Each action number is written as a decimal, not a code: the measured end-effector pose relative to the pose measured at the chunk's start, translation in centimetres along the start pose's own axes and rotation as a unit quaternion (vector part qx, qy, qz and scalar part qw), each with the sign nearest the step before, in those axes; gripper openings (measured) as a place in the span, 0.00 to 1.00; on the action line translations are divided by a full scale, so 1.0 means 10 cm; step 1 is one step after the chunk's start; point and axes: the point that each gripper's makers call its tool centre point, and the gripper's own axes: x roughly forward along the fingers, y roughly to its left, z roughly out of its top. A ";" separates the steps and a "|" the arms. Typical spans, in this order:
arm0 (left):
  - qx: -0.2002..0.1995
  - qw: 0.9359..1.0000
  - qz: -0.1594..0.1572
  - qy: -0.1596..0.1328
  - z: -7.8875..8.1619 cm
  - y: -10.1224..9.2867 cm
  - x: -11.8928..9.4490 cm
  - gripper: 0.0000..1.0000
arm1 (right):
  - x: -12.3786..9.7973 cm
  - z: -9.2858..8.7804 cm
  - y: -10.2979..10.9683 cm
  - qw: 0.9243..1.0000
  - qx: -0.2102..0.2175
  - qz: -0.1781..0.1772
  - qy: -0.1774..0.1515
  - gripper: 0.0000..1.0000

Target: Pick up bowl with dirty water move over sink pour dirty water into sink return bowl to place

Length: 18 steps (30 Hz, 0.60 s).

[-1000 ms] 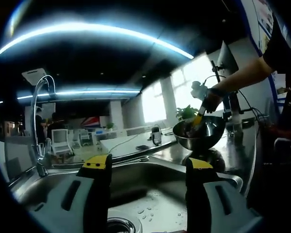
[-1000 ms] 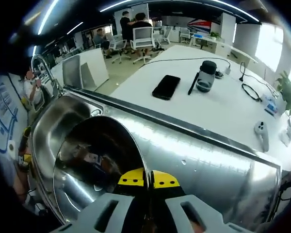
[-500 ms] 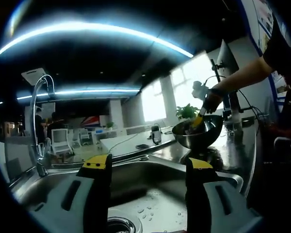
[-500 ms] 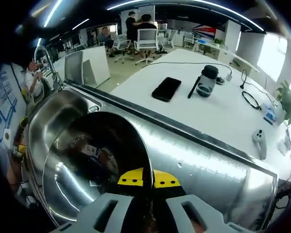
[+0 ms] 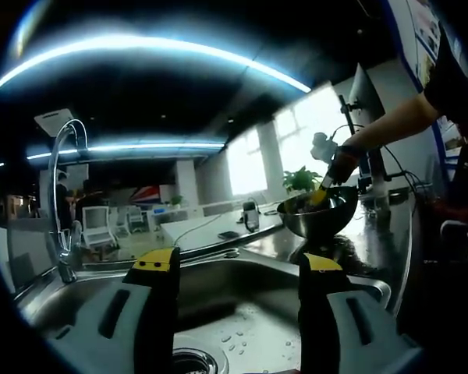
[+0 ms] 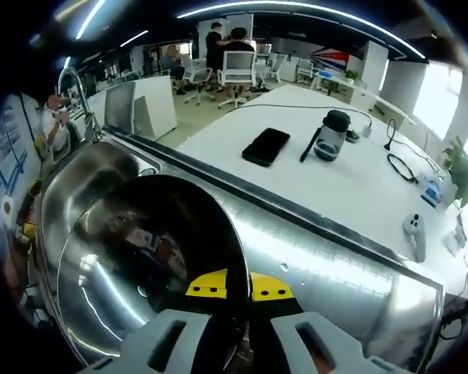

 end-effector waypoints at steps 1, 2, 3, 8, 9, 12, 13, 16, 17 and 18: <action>0.000 1.000 0.000 0.000 0.00 0.00 0.00 0.57 | 0.00 0.00 0.00 1.000 -0.004 0.000 0.000 0.03; 0.000 1.000 0.000 0.000 0.00 0.00 0.00 0.57 | 0.00 -0.01 0.00 1.000 -0.007 0.001 0.000 0.04; 0.000 1.000 0.000 0.001 0.00 -0.01 0.00 0.57 | 0.00 -0.02 0.00 1.000 -0.011 0.002 0.000 0.05; 0.001 1.000 0.000 0.001 0.00 -0.01 0.00 0.57 | -0.01 -0.02 0.00 0.999 -0.037 0.007 -0.018 0.17; 0.001 1.000 0.000 0.001 0.00 0.00 0.00 0.57 | -0.03 -0.01 0.00 0.999 -0.037 0.006 -0.021 0.17; 0.001 1.000 0.000 0.002 -0.01 -0.01 0.01 0.57 | -0.06 0.04 -0.03 0.999 -0.032 0.005 -0.034 0.18; 0.002 1.000 0.000 0.003 0.00 -0.01 0.01 0.57 | -0.07 0.05 -0.03 0.999 -0.034 0.005 -0.037 0.20; 0.002 1.000 0.001 0.003 0.00 -0.01 0.00 0.57 | -0.10 0.04 -0.02 0.998 -0.042 0.005 -0.042 0.25; 0.002 1.000 0.001 0.003 0.00 -0.01 0.00 0.57 | -0.11 0.03 -0.02 0.998 -0.041 0.005 -0.044 0.25; 0.002 1.000 0.002 0.003 0.00 -0.01 0.00 0.57 | -0.11 0.03 -0.04 0.998 -0.040 0.003 -0.047 0.25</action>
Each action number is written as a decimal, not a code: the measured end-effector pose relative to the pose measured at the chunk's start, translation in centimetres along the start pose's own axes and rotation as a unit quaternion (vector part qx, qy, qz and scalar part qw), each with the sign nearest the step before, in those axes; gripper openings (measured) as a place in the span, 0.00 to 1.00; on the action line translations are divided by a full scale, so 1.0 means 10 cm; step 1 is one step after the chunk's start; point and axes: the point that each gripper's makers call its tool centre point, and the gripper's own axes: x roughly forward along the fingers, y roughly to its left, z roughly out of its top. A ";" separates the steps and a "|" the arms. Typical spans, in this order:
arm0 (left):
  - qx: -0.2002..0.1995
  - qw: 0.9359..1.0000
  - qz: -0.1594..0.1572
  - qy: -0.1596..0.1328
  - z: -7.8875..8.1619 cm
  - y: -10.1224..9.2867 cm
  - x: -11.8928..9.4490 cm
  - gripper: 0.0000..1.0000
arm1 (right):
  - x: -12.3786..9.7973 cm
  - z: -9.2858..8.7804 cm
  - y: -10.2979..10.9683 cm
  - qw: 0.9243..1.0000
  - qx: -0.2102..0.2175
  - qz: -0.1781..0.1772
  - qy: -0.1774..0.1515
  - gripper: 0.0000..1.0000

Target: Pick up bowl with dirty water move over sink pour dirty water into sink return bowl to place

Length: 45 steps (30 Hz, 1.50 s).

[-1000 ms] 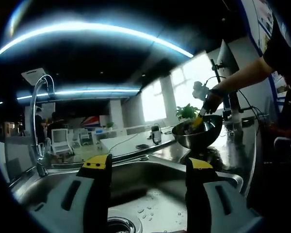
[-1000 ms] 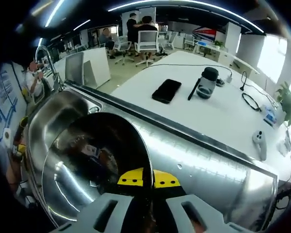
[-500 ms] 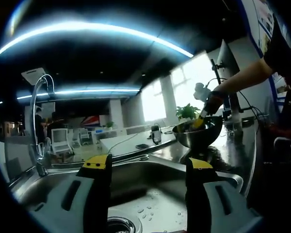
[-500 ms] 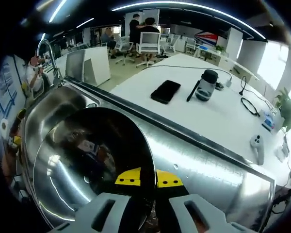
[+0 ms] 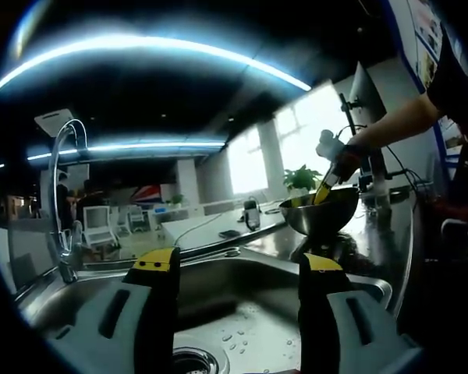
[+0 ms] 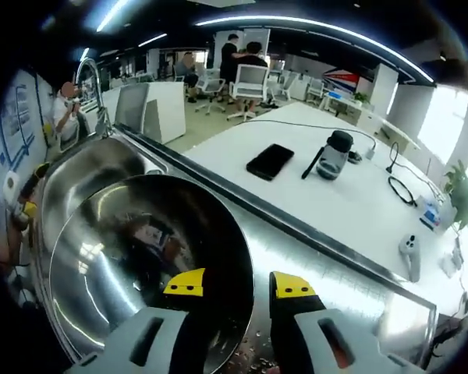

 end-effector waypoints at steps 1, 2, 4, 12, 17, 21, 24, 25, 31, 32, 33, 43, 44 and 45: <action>0.000 1.000 0.000 0.000 0.00 0.00 0.00 0.57 | -0.01 0.00 -0.01 1.000 -0.001 -0.001 -0.004 0.27; 0.000 1.000 0.000 0.001 0.00 0.00 0.00 0.57 | -0.03 0.01 -0.03 1.000 -0.003 -0.003 -0.010 0.28; 0.000 1.000 0.000 0.002 0.00 0.00 0.00 0.57 | -0.08 0.04 -0.04 1.000 -0.004 -0.005 -0.025 0.33; -0.006 1.000 -0.005 0.007 -0.02 -0.01 0.02 0.57 | -0.36 0.23 -0.08 0.994 -0.002 -0.014 -0.111 0.37; -0.007 1.000 0.001 0.008 -0.02 0.01 0.02 0.57 | -0.52 0.28 -0.07 0.987 0.029 -0.013 -0.160 0.39; -0.012 1.000 0.001 0.007 -0.01 0.01 0.02 0.57 | -0.60 0.21 -0.07 0.984 0.042 -0.010 -0.171 0.41; -0.017 1.000 -0.001 0.007 -0.01 0.00 0.02 0.57 | -0.71 0.21 -0.06 0.979 0.048 -0.015 -0.197 0.41; -0.018 1.000 -0.002 0.007 -0.01 0.00 0.02 0.57 | -0.75 0.23 -0.06 0.976 0.049 -0.018 -0.209 0.41; -0.020 1.000 -0.002 0.004 0.01 -0.03 0.02 0.57 | -0.98 0.27 -0.07 0.961 0.069 -0.032 -0.267 0.39; -0.021 1.000 -0.002 0.004 0.02 -0.03 0.02 0.57 | -1.01 0.25 -0.05 0.960 0.073 -0.030 -0.269 0.39; -0.021 1.000 -0.001 0.003 0.03 -0.04 0.02 0.57 | -1.03 0.24 -0.05 0.959 0.077 -0.029 -0.271 0.39; -0.027 1.000 -0.001 -0.004 0.04 0.00 0.01 0.57 | -1.35 0.06 -0.06 0.926 0.131 -0.037 -0.352 0.43; -0.028 1.000 -0.001 -0.003 0.04 0.00 0.01 0.57 | -1.37 0.05 -0.04 0.927 0.122 -0.038 -0.354 0.45; -0.029 1.000 -0.002 -0.004 0.04 -0.01 0.01 0.57 | -1.41 0.06 -0.02 0.923 0.114 -0.045 -0.365 0.46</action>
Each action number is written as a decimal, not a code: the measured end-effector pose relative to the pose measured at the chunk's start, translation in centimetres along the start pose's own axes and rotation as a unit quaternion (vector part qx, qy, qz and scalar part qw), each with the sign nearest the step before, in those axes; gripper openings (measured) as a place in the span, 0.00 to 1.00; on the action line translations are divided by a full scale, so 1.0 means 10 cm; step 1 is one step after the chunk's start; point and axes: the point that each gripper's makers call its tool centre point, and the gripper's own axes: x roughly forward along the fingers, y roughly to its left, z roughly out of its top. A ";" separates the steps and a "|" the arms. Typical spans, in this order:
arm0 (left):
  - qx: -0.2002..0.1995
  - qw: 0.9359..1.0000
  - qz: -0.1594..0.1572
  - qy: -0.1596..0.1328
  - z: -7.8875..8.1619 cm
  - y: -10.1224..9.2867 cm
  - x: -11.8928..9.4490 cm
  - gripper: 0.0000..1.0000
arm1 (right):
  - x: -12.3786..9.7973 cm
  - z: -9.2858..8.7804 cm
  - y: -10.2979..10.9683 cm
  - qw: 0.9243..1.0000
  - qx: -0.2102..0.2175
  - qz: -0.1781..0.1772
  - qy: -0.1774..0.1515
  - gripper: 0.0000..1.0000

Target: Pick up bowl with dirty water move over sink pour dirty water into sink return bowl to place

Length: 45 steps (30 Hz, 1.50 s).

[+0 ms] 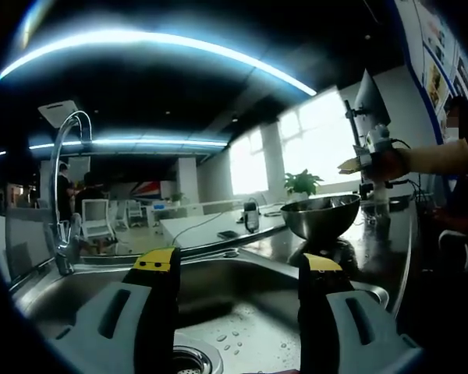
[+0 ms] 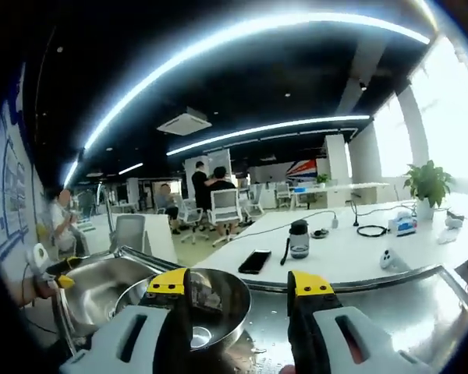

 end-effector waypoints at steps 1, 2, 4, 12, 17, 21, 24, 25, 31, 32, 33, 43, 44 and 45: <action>0.000 1.000 0.000 0.000 0.00 0.00 0.00 0.57 | -0.04 0.00 0.03 1.000 -0.003 0.000 -0.005 0.47; -0.001 1.000 0.000 0.000 0.00 0.00 0.00 0.57 | -0.08 0.00 0.05 1.000 -0.005 0.000 -0.008 0.47; -0.001 1.000 0.001 -0.001 0.00 -0.01 0.00 0.57 | -0.12 -0.04 0.08 1.000 -0.013 -0.003 -0.014 0.47; -0.001 1.000 0.007 -0.004 0.03 -0.04 -0.01 0.57 | -0.25 -0.21 0.04 1.000 -0.018 -0.011 -0.010 0.47; -0.002 1.000 0.010 -0.005 0.03 -0.02 -0.02 0.57 | -0.44 -0.28 -0.05 0.999 -0.033 -0.033 -0.022 0.53; -0.003 1.000 0.011 -0.008 0.05 -0.02 -0.03 0.57 | -0.56 -0.40 -0.04 0.999 -0.022 -0.041 -0.027 0.53; -0.006 1.000 0.010 -0.008 0.06 -0.06 -0.02 0.57 | -0.61 -0.48 0.00 0.997 -0.064 -0.045 -0.024 0.53; -0.006 1.000 0.010 -0.008 0.06 -0.07 -0.02 0.57 | -0.62 -0.48 0.01 0.996 -0.071 -0.045 -0.037 0.53; -0.007 1.000 0.013 -0.011 0.08 -0.10 -0.02 0.56 | -0.63 -0.53 -0.04 0.995 -0.047 -0.047 -0.078 0.49; -0.008 1.000 0.014 -0.012 0.08 -0.09 -0.02 0.56 | -0.63 -0.57 -0.07 0.995 -0.048 -0.048 -0.078 0.49; -0.008 1.000 0.014 -0.012 0.08 -0.08 -0.02 0.56 | -0.63 -0.58 -0.09 0.995 -0.048 -0.049 -0.079 0.49; -0.011 1.000 0.017 -0.008 0.04 0.02 -0.01 0.56 | -0.65 -0.62 -0.05 0.991 -0.083 -0.039 -0.097 0.54; -0.011 1.000 0.017 -0.008 0.04 0.02 -0.01 0.56 | -0.64 -0.65 -0.05 0.992 -0.083 -0.036 -0.091 0.55; -0.011 1.000 0.018 -0.008 0.04 0.03 -0.01 0.56 | -0.63 -0.67 -0.04 0.992 -0.086 -0.036 -0.086 0.57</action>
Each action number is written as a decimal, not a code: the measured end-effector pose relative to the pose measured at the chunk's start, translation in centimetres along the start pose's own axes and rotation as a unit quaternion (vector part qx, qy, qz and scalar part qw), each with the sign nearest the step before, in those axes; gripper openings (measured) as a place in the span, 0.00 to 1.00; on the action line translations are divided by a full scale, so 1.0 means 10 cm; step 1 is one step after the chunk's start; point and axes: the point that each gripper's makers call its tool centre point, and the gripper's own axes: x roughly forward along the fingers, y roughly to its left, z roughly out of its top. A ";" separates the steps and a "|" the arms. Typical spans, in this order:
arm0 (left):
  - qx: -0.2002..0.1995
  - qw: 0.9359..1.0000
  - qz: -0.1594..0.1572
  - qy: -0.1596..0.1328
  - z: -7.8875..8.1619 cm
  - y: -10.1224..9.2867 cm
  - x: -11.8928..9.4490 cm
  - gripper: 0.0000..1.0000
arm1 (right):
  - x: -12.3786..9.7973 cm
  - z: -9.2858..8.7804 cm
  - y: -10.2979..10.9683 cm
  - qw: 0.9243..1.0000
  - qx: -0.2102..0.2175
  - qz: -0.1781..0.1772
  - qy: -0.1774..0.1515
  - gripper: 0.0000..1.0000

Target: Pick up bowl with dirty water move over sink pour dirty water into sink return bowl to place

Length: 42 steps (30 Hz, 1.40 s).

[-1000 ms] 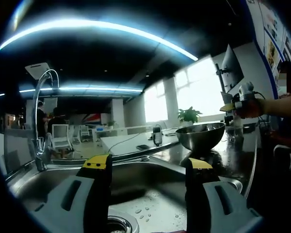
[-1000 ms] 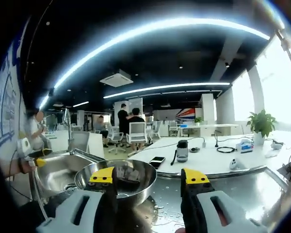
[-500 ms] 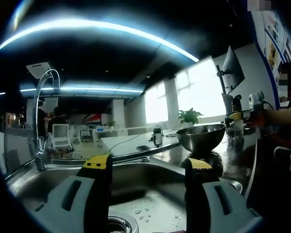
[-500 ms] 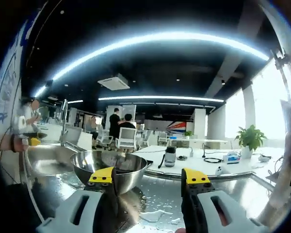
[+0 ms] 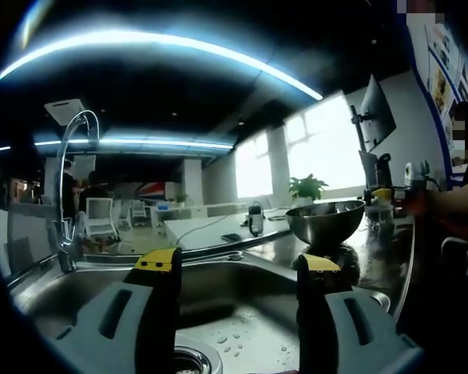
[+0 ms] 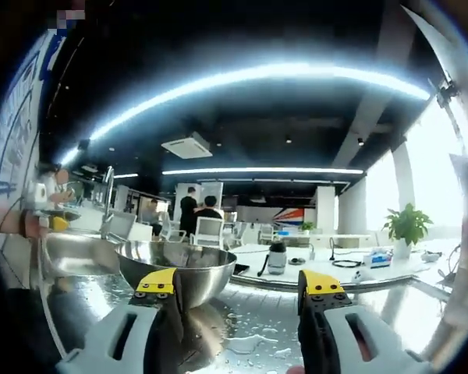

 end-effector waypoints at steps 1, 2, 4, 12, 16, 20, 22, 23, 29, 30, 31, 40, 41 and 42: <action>0.000 1.000 0.000 0.000 0.00 0.01 0.00 0.56 | 0.00 -0.01 0.02 1.000 -0.009 0.001 0.004 0.58; 0.000 1.000 0.001 0.000 0.00 0.02 0.00 0.56 | 0.00 0.00 0.04 1.000 -0.010 0.005 0.001 0.59; -0.003 1.000 0.004 0.001 0.00 0.04 -0.01 0.55 | 0.00 -0.01 0.05 1.000 -0.011 0.006 0.004 0.61; -0.009 1.000 0.008 -0.003 -0.02 0.13 -0.01 0.55 | -0.02 -0.05 0.00 1.000 -0.003 0.006 0.011 0.60; -0.009 1.000 0.004 -0.002 -0.04 0.14 -0.01 0.55 | -0.01 -0.06 0.02 1.000 -0.001 0.012 0.013 0.60; -0.007 1.000 0.002 -0.002 -0.04 0.13 -0.01 0.55 | -0.02 -0.05 0.00 1.000 0.001 0.005 0.010 0.60; -0.009 1.000 0.000 -0.002 -0.05 0.13 -0.01 0.55 | -0.03 -0.04 -0.02 1.000 0.003 0.002 0.008 0.59; -0.011 1.000 0.000 -0.002 -0.05 0.13 -0.01 0.55 | -0.03 -0.03 -0.02 1.000 0.004 0.001 0.007 0.59; -0.015 1.000 0.004 -0.004 -0.04 0.14 -0.01 0.55 | -0.04 -0.04 -0.04 1.000 0.002 -0.001 0.008 0.57; -0.014 1.000 0.005 -0.004 -0.05 0.14 -0.01 0.55 | -0.04 -0.04 -0.04 1.000 0.002 0.000 0.008 0.57; -0.013 1.000 0.007 -0.004 -0.05 0.14 -0.01 0.55 | -0.04 -0.05 -0.04 1.000 0.003 0.000 0.010 0.57; -0.014 1.000 0.009 -0.002 -0.05 0.13 -0.01 0.55 | -0.05 -0.05 -0.05 1.000 0.008 -0.002 0.007 0.56; -0.013 1.000 0.009 -0.001 -0.05 0.13 -0.01 0.55 | -0.05 -0.04 -0.06 1.000 0.011 -0.002 0.005 0.56; -0.013 1.000 0.009 -0.001 -0.05 0.13 -0.01 0.55 | -0.05 -0.04 -0.06 1.000 0.013 -0.001 0.004 0.56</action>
